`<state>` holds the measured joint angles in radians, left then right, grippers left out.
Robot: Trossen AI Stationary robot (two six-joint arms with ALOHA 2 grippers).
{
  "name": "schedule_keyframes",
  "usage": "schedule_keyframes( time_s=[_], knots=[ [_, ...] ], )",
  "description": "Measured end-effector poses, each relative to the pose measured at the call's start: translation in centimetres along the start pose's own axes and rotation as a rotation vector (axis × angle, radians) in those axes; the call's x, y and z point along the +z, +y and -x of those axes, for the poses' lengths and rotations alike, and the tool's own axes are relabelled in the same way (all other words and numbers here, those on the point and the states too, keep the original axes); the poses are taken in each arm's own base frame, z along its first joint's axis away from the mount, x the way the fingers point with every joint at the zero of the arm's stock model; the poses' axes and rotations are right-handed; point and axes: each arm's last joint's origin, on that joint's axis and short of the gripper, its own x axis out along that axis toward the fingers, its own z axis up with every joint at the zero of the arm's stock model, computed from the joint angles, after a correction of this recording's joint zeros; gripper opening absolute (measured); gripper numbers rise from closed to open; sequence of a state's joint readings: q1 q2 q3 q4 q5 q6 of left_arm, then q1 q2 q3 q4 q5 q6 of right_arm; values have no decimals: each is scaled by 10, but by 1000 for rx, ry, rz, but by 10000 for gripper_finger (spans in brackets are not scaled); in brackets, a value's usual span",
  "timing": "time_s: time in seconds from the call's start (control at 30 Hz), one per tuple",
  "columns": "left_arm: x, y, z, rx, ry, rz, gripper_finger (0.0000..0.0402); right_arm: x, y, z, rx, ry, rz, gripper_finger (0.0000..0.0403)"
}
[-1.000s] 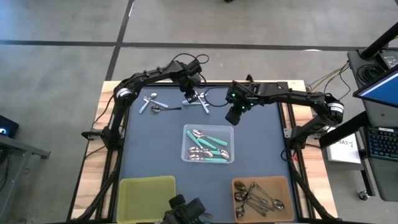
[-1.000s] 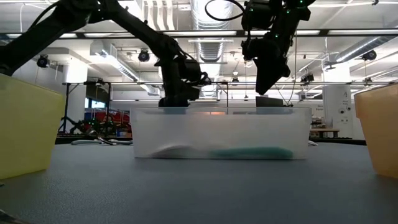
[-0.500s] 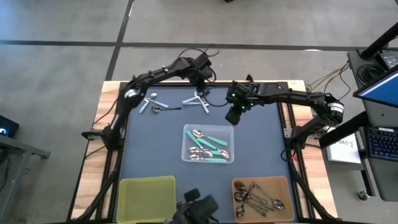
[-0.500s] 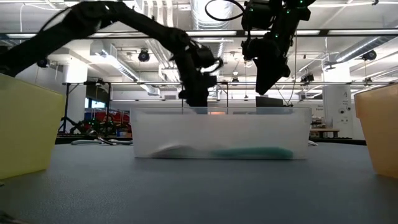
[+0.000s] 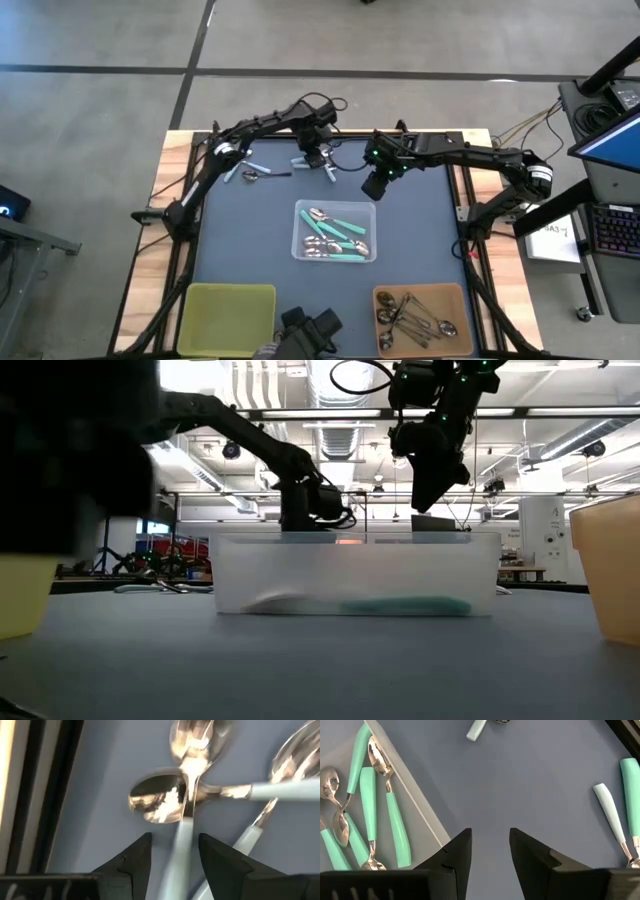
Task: Sort silverware by color (type)
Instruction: Put the light blue spoon into the yellow bin
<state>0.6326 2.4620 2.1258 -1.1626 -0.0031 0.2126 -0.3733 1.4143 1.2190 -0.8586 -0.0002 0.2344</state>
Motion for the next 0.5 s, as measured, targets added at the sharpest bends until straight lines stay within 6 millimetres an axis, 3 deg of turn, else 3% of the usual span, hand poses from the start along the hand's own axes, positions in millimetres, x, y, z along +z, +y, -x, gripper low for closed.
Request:
schedule_keyframes(
  time_s=[0.27,0.5],
  knots=[
    [-3,4,-2,-47,0,35,133,0,0,0,0,-3,9,123],
    [-2,4,3,-46,9,87,20,0,0,0,1,-4,10,123]
  ],
)
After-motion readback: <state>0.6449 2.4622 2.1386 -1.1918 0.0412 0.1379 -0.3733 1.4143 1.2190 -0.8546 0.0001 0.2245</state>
